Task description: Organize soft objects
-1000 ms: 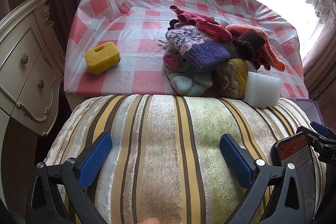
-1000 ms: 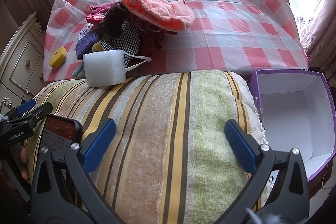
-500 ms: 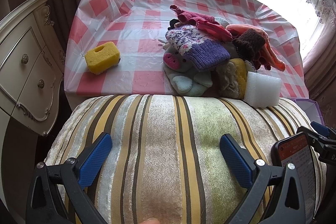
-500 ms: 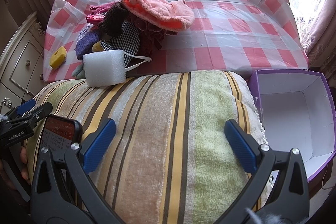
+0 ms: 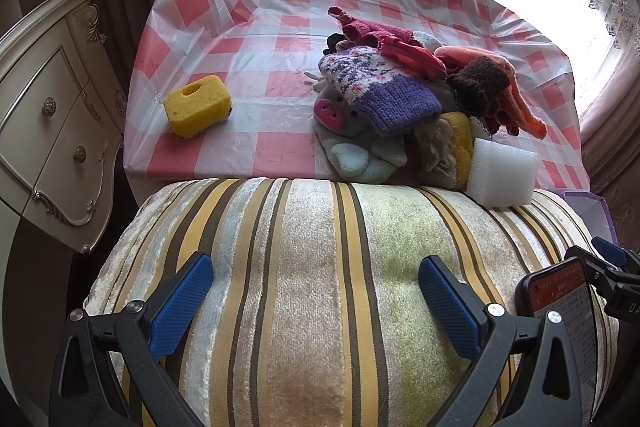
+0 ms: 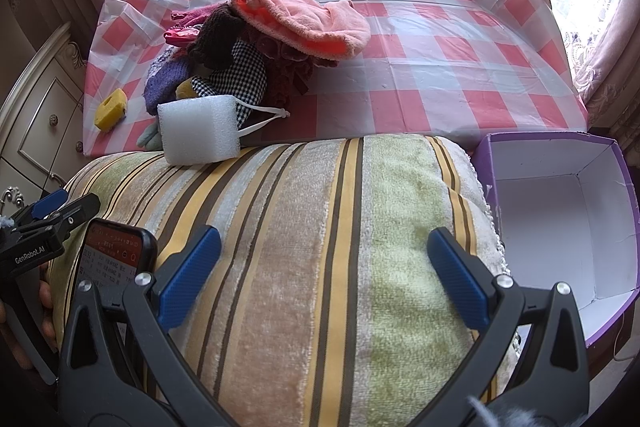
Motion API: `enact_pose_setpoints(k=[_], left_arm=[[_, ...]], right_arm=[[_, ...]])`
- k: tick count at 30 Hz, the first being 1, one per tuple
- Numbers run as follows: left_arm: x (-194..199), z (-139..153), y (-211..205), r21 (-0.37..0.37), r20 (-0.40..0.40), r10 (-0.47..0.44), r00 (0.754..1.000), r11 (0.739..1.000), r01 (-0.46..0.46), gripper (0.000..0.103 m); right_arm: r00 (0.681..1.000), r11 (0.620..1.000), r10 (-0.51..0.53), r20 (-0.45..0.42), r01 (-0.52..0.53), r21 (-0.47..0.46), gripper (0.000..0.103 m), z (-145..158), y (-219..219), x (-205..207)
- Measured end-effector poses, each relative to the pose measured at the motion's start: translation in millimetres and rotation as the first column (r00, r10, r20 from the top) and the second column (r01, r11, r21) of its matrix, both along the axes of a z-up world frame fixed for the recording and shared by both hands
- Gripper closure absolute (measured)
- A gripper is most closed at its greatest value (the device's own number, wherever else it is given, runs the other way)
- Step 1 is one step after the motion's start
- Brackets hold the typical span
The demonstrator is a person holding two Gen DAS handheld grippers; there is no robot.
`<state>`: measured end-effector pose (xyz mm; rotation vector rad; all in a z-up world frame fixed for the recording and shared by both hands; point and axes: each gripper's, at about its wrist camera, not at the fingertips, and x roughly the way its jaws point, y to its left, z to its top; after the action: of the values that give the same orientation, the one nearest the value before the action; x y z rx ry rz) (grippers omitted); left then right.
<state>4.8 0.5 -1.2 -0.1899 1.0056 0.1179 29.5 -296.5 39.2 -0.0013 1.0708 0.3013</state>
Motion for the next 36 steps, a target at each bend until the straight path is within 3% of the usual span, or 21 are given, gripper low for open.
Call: enact_pose_setpoints(k=[15,24,29,36], left_arm=[[-2.8,2.4,1.8,-0.015,0.014,0.008,1.0,1.0,-0.008,0.0],[14.2,22.8,47.2,-0.157,0.116,0.061,0.991,0.987,-0.042,0.004],[60.0,13.1,96.5,-0.224,0.032,0.188,0.982,0.958,-0.176,0.004],[128.0,-20.2,137.1,-0.133,-0.111,0.303,0.946,0.939,-0.317,0.004]], right_arm=[[1.0,1.0,0.0,0.0,0.0,0.001,0.0,0.6,-1.3,-0.1],[1.0,1.0,0.005,-0.009,-0.005,-0.021,0.0,-1.6,4.5,4.3],[1.0,1.0,0.009,-0.017,-0.009,-0.018,0.0,-2.5,3.8,7.8],[0.998,1.0,0.011,-0.063,-0.011,-0.006,0.0,-3.6,2.8,17.1]])
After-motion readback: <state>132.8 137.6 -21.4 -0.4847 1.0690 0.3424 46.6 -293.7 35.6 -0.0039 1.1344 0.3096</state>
